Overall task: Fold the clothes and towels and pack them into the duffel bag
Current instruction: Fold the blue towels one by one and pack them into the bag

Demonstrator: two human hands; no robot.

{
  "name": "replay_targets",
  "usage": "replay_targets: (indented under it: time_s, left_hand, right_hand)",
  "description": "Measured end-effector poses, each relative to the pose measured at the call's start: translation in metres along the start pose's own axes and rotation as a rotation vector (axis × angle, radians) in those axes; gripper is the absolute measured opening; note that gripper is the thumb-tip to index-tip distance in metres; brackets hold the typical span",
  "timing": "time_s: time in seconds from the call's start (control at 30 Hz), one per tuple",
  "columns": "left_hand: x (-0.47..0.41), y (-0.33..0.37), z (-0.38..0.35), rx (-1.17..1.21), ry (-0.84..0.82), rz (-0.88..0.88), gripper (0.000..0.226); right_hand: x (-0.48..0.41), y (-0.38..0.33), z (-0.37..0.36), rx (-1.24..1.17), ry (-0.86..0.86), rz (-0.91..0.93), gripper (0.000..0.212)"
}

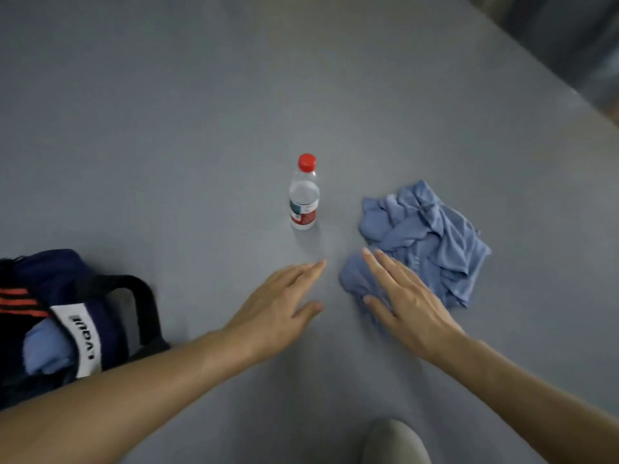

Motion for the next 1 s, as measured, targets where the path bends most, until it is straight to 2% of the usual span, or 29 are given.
replay_targets:
  time_s: [0.07, 0.17, 0.23, 0.37, 0.43, 0.53, 0.6, 0.7, 0.8, 0.9, 1.0]
  left_hand:
    - [-0.047, 0.027, -0.025, 0.003, -0.026, -0.003, 0.067]
    - [-0.101, 0.049, -0.064, 0.017, -0.121, 0.061, 0.068]
    - [-0.119, 0.055, -0.084, 0.011, -0.173, 0.112, 0.068]
    - [-0.122, 0.068, -0.105, 0.02, -0.229, 0.147, 0.065]
    - [-0.11, 0.071, -0.101, 0.02, -0.206, 0.157, 0.062]
    - [-0.081, 0.074, -0.078, 0.013, -0.163, 0.17, 0.058]
    - [-0.056, 0.076, -0.052, -0.001, -0.116, 0.188, 0.055]
    - [-0.011, 0.08, -0.002, -0.035, -0.034, 0.202, 0.049]
    - [0.045, 0.087, 0.048, -0.037, 0.046, 0.222, 0.04]
    - [0.106, 0.106, 0.092, 0.004, 0.139, 0.231, 0.033]
    - [0.175, 0.134, 0.132, 0.057, 0.224, 0.243, 0.031]
  right_hand:
    - [0.014, 0.042, -0.014, -0.01, 0.046, -0.128, 0.069]
    - [0.02, 0.084, -0.039, -0.168, 0.122, -0.339, 0.071]
    - [0.013, 0.098, -0.052, -0.189, 0.193, -0.396, 0.068]
    - [-0.011, 0.106, -0.064, -0.176, 0.215, -0.51, 0.065]
    - [-0.025, 0.102, -0.055, -0.201, 0.264, -0.6, 0.058]
    - [-0.033, 0.096, -0.037, -0.269, 0.258, -0.673, 0.031]
    - [-0.023, 0.091, -0.027, -0.325, 0.349, -0.635, 0.021]
    - [0.004, 0.077, -0.001, -0.355, 0.459, -0.559, 0.03]
    - [0.032, 0.052, 0.051, -0.425, 0.55, -0.501, 0.026]
    - [0.056, 0.011, 0.121, -0.521, 0.641, -0.344, 0.024]
    - [0.079, -0.046, 0.19, -0.527, 0.549, -0.145, 0.025]
Point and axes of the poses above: each hand's wrist, its own x-axis away from the middle knuckle, its own z-axis out of the back of the hand, y = z × x, the point moved 1 cm from there along -x, towards the middle knuckle, and after that the axes turned 13 degrees about -y, right-handed, at the moved point
